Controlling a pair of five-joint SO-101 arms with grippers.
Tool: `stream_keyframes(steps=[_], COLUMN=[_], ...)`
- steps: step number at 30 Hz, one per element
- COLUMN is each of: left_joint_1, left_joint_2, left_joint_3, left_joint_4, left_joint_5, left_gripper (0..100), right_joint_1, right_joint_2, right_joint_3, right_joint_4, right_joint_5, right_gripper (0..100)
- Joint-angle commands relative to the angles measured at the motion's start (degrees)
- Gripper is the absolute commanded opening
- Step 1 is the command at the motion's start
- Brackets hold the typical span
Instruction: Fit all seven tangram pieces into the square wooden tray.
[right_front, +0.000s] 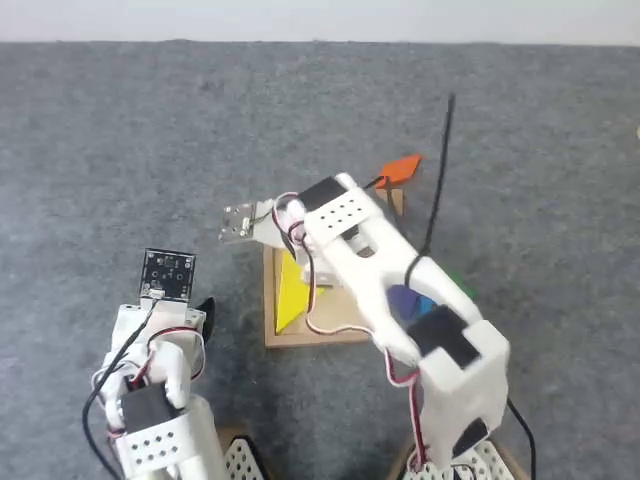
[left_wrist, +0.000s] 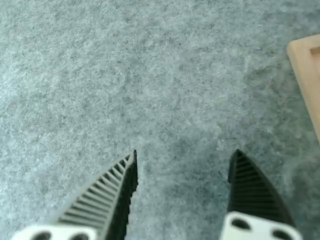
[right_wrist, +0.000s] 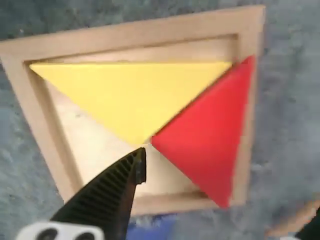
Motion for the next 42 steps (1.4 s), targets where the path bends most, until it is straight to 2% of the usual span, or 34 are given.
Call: stream_keyframes(steps=[1, 8, 10, 15, 19, 29, 37, 42], left_joint_1=[0.1, 0.1, 0.1, 0.1, 0.1, 0.1, 0.1, 0.1], left_joint_2=[0.2, 0.2, 0.2, 0.2, 0.2, 0.2, 0.2, 0.2], left_joint_3=[-0.4, -0.4, -0.4, -0.4, -0.4, -0.4, -0.4, -0.4], left_joint_4=[-0.2, -0.2, -0.2, -0.2, -0.2, -0.2, -0.2, -0.2], left_joint_5=[-0.6, -0.6, -0.6, -0.6, -0.6, -0.6, -0.6, -0.6], left_gripper=[28, 28, 28, 28, 28, 28, 28, 28], right_joint_1=[1.6, 2.1, 4.0, 8.0, 8.8, 8.4, 3.1, 3.2], right_joint_2=[-7.5, -4.0, -1.9, 3.1, 6.2, 14.0, 14.6, 11.0], right_joint_3=[-1.7, -2.2, -3.4, -11.3, -17.0, -19.3, -19.3, -19.2], right_joint_4=[0.9, -1.5, -3.6, -4.7, -4.5, -1.5, 0.7, 1.2], right_joint_5=[0.4, 0.0, -2.2, -7.4, -8.4, -7.4, -6.8, -10.2], right_gripper=[49.4, 49.4, 49.4, 49.4, 49.4, 49.4, 49.4, 49.3])
